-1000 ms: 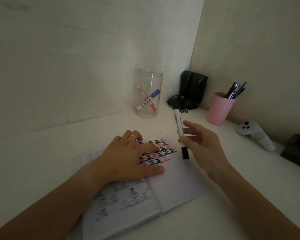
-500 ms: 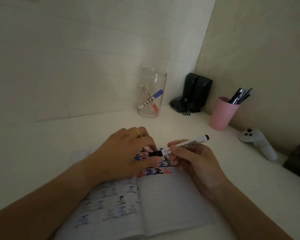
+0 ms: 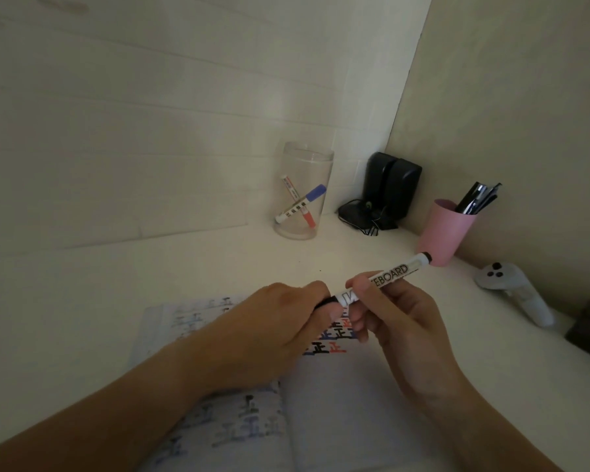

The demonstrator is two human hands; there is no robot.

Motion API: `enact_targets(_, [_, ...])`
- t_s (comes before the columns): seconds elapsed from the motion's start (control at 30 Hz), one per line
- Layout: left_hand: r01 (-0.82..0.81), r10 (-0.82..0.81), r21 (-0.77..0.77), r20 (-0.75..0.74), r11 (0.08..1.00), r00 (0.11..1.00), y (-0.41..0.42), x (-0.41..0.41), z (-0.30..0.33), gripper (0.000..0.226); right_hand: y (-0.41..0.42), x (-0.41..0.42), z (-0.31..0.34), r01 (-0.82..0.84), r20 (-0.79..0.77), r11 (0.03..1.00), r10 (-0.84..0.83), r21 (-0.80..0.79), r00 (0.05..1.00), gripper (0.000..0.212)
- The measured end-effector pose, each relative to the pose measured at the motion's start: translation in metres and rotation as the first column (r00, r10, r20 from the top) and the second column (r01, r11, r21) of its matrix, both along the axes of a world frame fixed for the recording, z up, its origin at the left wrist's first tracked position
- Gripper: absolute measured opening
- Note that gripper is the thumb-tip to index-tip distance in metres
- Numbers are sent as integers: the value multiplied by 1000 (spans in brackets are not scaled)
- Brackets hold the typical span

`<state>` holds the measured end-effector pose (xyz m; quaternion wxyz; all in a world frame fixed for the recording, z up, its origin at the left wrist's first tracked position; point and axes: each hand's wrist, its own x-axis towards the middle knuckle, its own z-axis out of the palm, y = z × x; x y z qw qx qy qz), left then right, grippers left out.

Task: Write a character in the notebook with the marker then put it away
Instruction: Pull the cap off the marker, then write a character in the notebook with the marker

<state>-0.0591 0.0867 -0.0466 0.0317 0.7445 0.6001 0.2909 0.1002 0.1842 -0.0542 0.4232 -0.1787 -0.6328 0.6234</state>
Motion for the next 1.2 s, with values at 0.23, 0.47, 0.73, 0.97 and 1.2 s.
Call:
enact_targets(0.23, [490,36,-286,888,823,458,3,4,5,43,-3,1,4,-99,-72,992,93,-83,993,19])
enact_targets(0.47, [-189,163,-20,-417,982,894,0,12,10,40,-4,-2,4,81,-7,996,-82,-39,997,29])
enact_targets(0.73, [463,147,-323,914,825,377,0,-3,17,48,5,1,8,127,-52,976,-138,-178,989,27])
enact_targets(0.97, [-148,151,54,-57,987,987,3,-29,-11,34,15,12,9,245,50,957,-240,-152,969,16])
enact_targets(1.2, [-147,149,28,-148,989,978,9,-38,-23,27,10,33,1,247,286,968,-225,-43,931,8])
